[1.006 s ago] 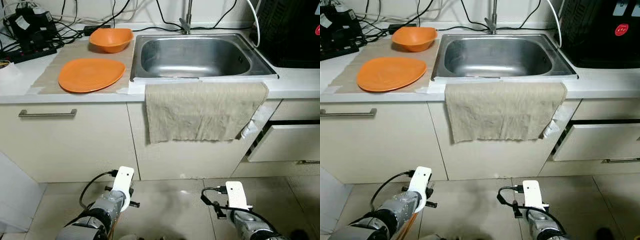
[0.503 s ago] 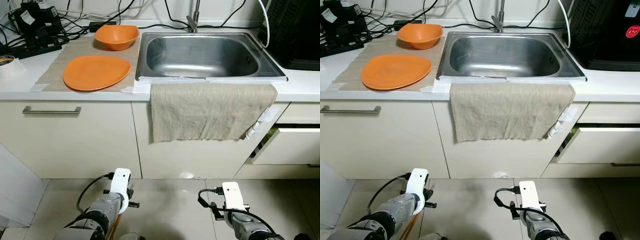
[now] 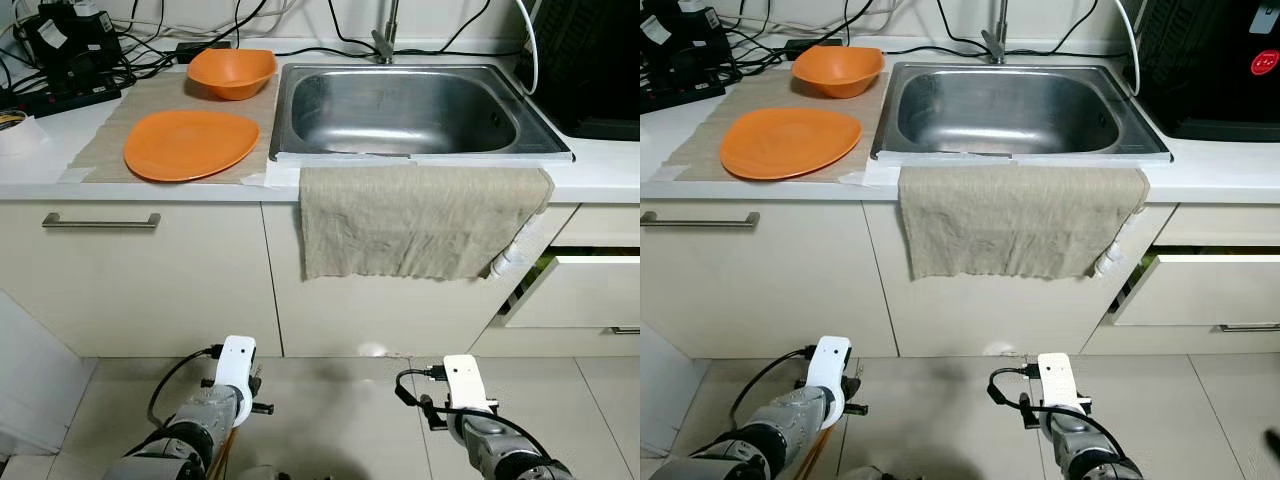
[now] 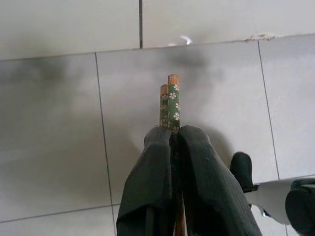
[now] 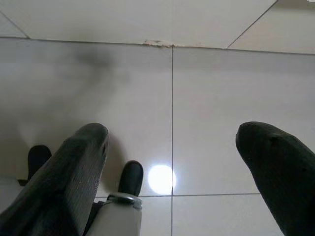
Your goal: Kitchen organization
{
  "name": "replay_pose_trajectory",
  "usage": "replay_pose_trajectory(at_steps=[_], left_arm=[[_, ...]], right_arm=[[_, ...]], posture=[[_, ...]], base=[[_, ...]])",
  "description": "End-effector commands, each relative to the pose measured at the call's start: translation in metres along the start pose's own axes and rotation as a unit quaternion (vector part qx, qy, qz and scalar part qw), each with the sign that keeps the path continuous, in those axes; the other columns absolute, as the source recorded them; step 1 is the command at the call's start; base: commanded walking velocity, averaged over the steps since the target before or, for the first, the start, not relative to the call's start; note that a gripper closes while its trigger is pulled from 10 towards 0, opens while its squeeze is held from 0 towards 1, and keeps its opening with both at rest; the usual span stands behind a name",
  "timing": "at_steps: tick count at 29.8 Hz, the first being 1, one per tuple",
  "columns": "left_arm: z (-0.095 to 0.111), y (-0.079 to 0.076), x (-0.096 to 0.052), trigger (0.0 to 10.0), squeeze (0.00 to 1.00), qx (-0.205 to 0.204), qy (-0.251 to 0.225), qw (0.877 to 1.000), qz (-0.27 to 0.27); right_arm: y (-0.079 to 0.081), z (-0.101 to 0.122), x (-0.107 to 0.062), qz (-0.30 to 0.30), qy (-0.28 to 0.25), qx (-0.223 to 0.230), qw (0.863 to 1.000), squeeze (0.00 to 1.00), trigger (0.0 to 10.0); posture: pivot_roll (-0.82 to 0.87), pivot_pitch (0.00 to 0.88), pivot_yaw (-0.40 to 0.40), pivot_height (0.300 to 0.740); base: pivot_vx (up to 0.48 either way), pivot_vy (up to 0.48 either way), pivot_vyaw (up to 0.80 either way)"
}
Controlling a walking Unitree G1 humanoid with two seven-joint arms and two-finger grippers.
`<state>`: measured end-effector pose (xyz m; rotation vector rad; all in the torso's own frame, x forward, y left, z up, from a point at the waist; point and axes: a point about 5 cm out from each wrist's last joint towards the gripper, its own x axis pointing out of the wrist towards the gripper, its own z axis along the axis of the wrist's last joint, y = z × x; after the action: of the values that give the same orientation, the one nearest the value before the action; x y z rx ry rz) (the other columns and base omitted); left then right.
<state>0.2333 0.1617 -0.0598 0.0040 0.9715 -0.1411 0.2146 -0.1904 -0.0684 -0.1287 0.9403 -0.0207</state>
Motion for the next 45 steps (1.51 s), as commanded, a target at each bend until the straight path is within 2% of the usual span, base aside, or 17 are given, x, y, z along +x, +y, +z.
replay_pose_trajectory(at_steps=[1,4,7,9,11,16,23,24,25,30,38,45], left_arm=[[-0.010,0.005,-0.001,0.0,0.00,0.003,0.017,1.000,0.005],[-0.016,0.008,-0.002,0.0,0.00,0.007,0.024,1.000,0.006],[-0.017,0.016,-0.004,0.0,0.00,-0.006,0.023,1.000,0.018],[-0.017,0.022,-0.005,0.0,0.00,-0.029,0.020,0.999,0.038],[-0.016,0.025,-0.005,0.0,0.00,-0.039,0.017,0.998,0.044],[-0.013,0.023,-0.005,0.0,0.00,-0.043,0.014,0.998,0.035],[-0.007,0.024,-0.005,0.0,0.00,-0.034,0.010,0.999,0.035],[-0.006,0.024,-0.005,4.4,0.00,-0.030,0.011,0.999,0.037],[-0.005,0.024,-0.005,10.0,0.00,-0.030,0.010,0.999,0.037],[0.003,0.024,-0.005,10.0,0.00,-0.045,-0.007,0.999,0.030],[0.010,0.035,-0.007,10.0,0.00,-0.043,-0.016,0.997,0.055],[0.015,0.037,-0.007,10.0,0.00,-0.045,-0.022,0.997,0.057]], right_arm=[[-0.002,0.003,0.000,-0.002,-0.008,0.000,1.000,0.00,10.0],[-0.002,0.010,0.001,-0.004,-0.017,0.001,1.000,0.00,10.0],[0.001,0.013,0.001,-0.001,-0.020,-0.001,1.000,0.00,10.0],[0.004,0.007,0.001,0.007,-0.010,-0.030,0.999,0.00,10.0],[0.005,0.006,0.001,0.009,-0.007,-0.038,0.999,0.00,10.0],[0.005,0.007,0.001,0.008,-0.009,-0.034,0.999,0.00,10.0],[0.014,0.009,0.001,0.016,-0.013,-0.029,0.999,0.00,10.0],[0.015,0.009,0.001,0.017,-0.014,-0.028,0.999,0.00,10.0],[0.015,0.009,0.001,0.017,-0.014,-0.029,0.999,0.00,10.0],[0.017,0.008,0.001,0.020,-0.014,-0.036,0.999,0.00,10.0],[0.022,0.011,0.001,0.025,-0.015,-0.040,0.999,0.00,10.0],[0.022,0.013,0.001,0.026,-0.017,-0.038,0.999,0.00,10.0]], posture=[[-0.02,0.000,0.024,0.732],[-0.04,0.000,0.025,0.732],[-0.01,0.000,-0.004,0.732],[0.00,0.000,-0.015,0.732],[0.01,0.000,-0.018,0.732],[0.02,0.000,-0.014,0.732],[0.01,0.000,-0.004,0.732],[0.01,0.000,-0.004,0.732],[0.01,0.000,-0.005,0.732],[0.02,0.000,-0.004,0.732],[0.04,0.000,-0.003,0.732],[0.04,0.000,-0.003,0.732]], base=[[0.000,0.000,0.00],[0.000,0.000,0.00],[0.000,0.000,0.00],[0.000,0.000,0.00],[0.000,0.000,0.00],[0.000,0.000,0.00],[0.000,0.000,0.00],[0.000,0.000,0.00],[0.000,0.000,0.00],[0.000,0.000,0.00],[0.000,0.000,0.00],[0.000,0.000,0.00]])
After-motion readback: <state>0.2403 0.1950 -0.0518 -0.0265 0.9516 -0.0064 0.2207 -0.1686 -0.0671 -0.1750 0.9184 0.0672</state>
